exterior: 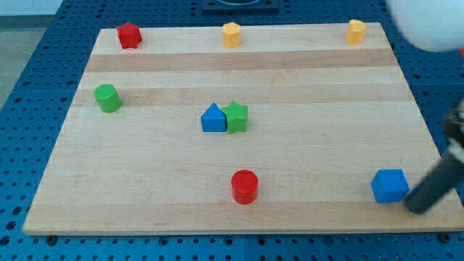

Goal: Move the blue cube into the green star

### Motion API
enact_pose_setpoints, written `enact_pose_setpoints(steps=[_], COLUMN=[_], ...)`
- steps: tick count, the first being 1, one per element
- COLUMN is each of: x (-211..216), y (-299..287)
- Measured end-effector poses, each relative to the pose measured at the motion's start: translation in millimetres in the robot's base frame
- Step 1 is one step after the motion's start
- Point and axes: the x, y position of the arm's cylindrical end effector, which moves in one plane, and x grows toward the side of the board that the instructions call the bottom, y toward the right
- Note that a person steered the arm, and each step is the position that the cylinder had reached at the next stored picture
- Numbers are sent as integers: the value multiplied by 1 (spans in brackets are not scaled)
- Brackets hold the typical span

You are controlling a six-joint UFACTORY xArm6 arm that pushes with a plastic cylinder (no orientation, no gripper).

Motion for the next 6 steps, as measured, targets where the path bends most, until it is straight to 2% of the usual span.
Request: enact_pose_setpoints(steps=[1, 2, 4, 5, 6], x=[-25, -36, -22, -43, -63], y=[-66, -91, -29, -24, -66])
